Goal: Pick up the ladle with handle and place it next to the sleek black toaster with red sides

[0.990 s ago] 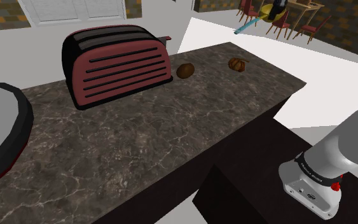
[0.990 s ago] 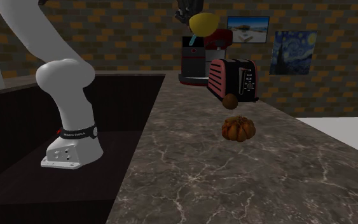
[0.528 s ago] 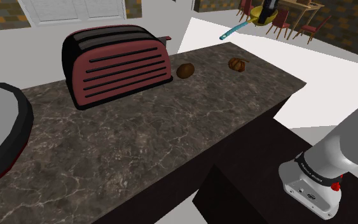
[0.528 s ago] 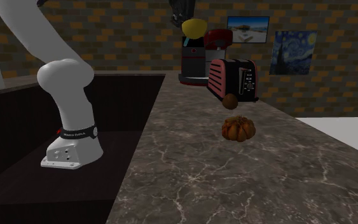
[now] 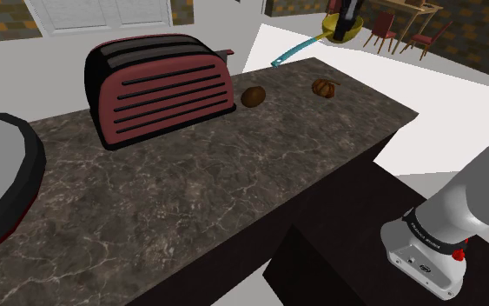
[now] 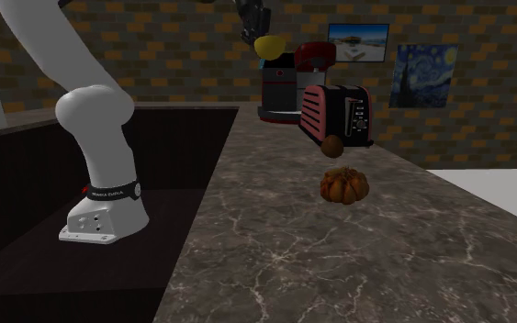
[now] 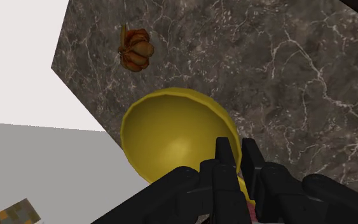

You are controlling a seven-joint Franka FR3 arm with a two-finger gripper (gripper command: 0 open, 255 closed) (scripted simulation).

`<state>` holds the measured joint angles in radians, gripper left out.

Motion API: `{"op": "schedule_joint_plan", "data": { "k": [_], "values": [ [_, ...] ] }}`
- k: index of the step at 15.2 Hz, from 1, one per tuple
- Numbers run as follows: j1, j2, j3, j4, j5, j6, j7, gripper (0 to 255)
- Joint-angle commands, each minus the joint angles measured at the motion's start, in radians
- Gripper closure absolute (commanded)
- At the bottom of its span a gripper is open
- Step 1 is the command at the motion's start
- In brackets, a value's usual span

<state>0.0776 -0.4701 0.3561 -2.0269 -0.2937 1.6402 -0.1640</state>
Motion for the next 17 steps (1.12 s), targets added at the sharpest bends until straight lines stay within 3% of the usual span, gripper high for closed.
{"op": "schedule_joint_plan", "data": {
  "k": [1,11,17],
  "values": [
    [0.010,0.030,0.049,0.041,0.008,-0.031,0.054,255],
    [0.045,0.258,0.293,0.294,-0.024,-0.177,0.322,255],
    [0.051,0.238,0.285,0.195,-0.012,-0.099,0.343,255]
  ]
}}
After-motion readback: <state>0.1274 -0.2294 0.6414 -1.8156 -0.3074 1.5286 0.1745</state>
